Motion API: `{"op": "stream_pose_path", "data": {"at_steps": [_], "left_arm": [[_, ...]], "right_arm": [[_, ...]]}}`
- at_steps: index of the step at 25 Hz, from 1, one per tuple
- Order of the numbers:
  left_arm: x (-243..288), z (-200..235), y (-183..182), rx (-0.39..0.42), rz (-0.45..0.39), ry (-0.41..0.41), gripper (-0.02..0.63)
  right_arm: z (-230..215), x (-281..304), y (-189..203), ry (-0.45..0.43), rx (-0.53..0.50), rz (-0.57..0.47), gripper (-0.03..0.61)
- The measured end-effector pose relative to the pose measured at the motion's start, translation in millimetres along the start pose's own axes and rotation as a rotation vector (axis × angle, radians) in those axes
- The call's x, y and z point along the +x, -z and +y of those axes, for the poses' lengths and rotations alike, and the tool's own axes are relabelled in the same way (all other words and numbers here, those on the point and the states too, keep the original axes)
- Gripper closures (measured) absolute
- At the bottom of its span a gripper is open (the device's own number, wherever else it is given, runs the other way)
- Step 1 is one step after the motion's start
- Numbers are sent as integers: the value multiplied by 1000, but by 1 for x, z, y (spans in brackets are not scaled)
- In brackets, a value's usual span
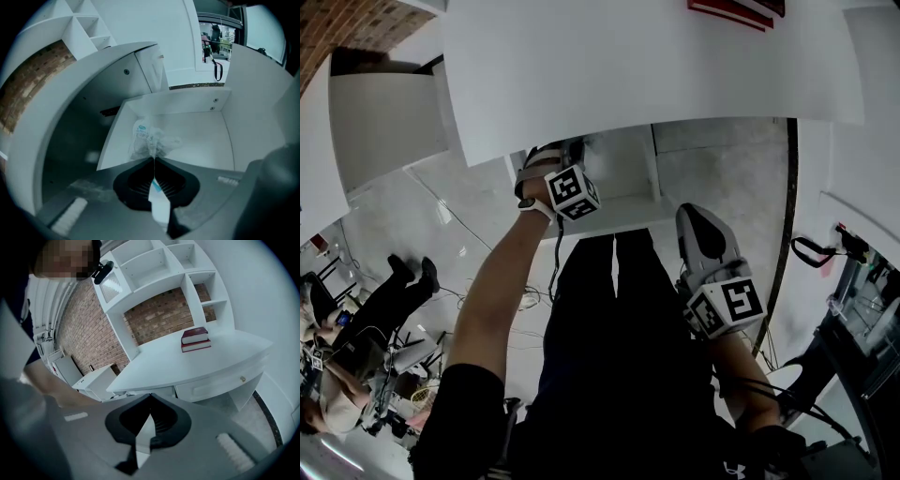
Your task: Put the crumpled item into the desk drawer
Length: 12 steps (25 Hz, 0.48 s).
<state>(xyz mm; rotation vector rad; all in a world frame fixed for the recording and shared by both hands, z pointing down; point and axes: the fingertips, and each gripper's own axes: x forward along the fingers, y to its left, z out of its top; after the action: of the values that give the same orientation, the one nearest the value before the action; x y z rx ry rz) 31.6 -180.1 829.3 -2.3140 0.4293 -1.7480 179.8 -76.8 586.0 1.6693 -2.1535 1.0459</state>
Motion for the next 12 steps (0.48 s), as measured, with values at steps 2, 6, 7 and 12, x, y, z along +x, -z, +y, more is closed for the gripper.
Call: {"op": "stream_pose_path", "data": {"at_steps": [2, 6, 7, 12], "left_arm": [[4, -1, 3, -10, 15, 10, 609], [19, -9, 10, -5, 30, 34, 607], [21, -11, 10, -6, 29, 38, 607], [31, -11, 18, -10, 65, 47, 601]], "right_arm": [[-2, 2, 1, 1, -2, 4, 575], [-9, 4, -2, 7, -5, 4, 575], [-11, 4, -2, 9, -6, 5, 575], [-14, 3, 1, 16, 1, 12, 575]]}}
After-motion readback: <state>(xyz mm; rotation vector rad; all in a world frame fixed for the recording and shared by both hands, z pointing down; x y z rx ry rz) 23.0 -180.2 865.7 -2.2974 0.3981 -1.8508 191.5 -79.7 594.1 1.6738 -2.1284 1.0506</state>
